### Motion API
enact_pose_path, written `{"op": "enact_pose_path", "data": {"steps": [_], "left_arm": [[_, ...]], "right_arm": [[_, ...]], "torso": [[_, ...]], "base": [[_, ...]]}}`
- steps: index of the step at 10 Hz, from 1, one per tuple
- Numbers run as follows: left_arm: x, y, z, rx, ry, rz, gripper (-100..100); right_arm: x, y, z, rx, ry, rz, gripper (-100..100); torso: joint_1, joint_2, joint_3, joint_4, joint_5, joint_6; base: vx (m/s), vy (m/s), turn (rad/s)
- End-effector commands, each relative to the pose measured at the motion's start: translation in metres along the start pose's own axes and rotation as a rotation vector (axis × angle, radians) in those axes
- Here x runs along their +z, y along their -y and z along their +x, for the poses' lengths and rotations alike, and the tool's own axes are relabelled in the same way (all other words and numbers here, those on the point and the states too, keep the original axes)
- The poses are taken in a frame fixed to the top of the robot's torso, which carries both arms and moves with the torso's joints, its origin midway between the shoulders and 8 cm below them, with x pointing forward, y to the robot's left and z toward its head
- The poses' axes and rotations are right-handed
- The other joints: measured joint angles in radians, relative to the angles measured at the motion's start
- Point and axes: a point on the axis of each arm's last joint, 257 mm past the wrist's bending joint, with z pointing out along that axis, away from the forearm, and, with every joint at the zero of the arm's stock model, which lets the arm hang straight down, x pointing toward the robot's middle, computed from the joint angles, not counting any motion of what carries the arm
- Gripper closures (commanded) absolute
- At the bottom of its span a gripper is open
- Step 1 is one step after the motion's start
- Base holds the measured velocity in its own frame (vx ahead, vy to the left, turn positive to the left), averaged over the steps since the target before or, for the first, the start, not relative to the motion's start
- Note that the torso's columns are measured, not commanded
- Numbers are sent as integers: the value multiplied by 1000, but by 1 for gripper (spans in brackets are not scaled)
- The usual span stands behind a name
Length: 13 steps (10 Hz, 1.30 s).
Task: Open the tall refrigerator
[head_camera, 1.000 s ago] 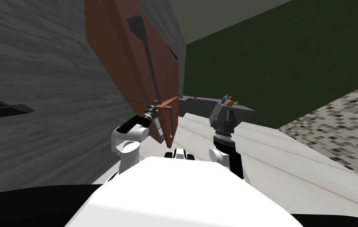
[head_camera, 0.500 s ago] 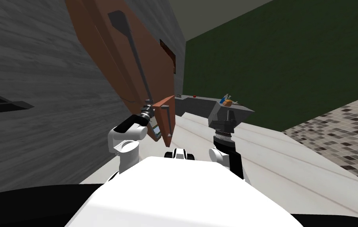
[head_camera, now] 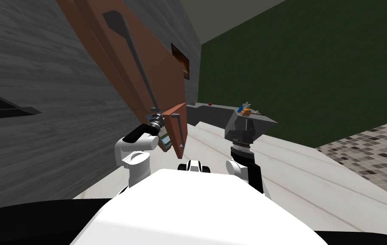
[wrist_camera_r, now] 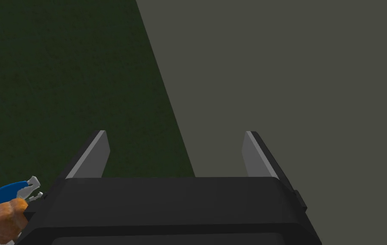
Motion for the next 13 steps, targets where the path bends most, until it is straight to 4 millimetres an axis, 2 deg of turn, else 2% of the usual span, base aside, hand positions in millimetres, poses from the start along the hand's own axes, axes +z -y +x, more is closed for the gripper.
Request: {"op": "enact_pose_path", "data": {"steps": [1,3,4,6,7,9,10,11,12,13], "left_arm": [[-1,14,-11,2,32,44,100],[-2,20,-29,6,87,60,100],[-2,20,-29,6,87,60,100],[-4,25,-47,10,143,74,100],[-4,25,-47,10,143,74,100],[-7,30,-65,14,199,87,100],[-7,30,-65,14,199,87,100],[-5,18,-67,12,204,53,100],[-6,15,-79,14,239,44,100],[-8,18,-89,17,272,51,100]], "right_arm": [[0,0,0,0,0,0,0],[0,0,0,0,0,0,0],[0,0,0,0,0,0,0],[0,0,0,0,0,0,0],[0,0,0,0,0,0,0],[0,0,0,0,0,0,0],[0,0,0,0,0,0,0],[0,0,0,0,0,0,0],[0,0,0,0,0,0,0],[0,0,0,0,0,0,0]], "torso": [[0,-2,-1,0,0,-1],[5,-6,-4,-2,1,0],[-1,-4,-3,-2,0,-1],[9,-3,-2,0,2,-1],[4,1,1,0,2,-4],[9,1,1,1,2,-3],[5,2,2,0,2,-4],[5,5,4,2,0,-3],[14,9,6,3,3,-5],[12,8,6,3,4,-7]], "base": [[79,-279,63],[83,-353,70],[42,-317,70],[59,-309,58],[68,-296,54],[108,-293,79],[67,-297,60],[15,-126,20],[70,-157,22],[111,-280,77]]}}
